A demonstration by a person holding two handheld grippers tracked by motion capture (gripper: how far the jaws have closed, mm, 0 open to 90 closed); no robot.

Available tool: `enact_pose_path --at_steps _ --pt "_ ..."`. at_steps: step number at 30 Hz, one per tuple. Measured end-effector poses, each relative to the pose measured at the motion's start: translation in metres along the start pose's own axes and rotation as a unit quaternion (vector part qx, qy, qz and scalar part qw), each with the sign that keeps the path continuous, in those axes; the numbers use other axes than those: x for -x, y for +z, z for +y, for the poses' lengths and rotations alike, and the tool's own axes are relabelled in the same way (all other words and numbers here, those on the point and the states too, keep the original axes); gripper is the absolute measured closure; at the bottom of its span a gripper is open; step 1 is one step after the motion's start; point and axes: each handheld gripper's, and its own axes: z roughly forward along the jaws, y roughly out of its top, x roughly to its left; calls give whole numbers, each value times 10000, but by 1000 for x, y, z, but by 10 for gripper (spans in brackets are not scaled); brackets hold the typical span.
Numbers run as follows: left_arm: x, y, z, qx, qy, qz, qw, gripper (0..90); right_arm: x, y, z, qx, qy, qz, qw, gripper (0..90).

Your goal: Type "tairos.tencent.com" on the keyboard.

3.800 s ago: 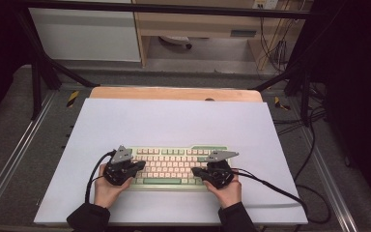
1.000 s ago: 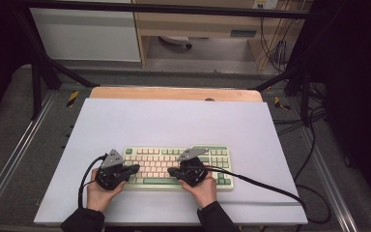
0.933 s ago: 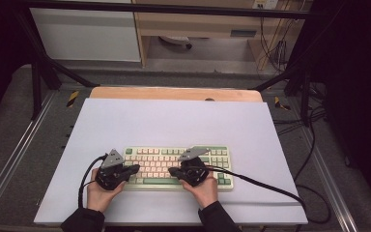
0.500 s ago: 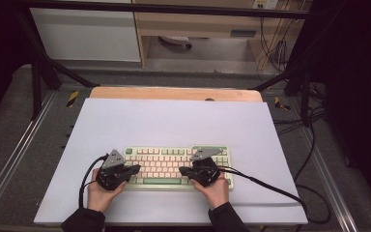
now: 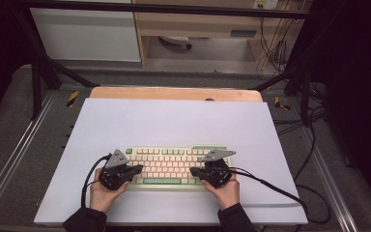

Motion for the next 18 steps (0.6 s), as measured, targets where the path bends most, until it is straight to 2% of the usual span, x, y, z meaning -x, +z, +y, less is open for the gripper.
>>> enact_pose_path --at_steps 18 --pt "6 10 19 40 58 -4 10000 892 6 -7 -7 46 87 -40 9999 900"
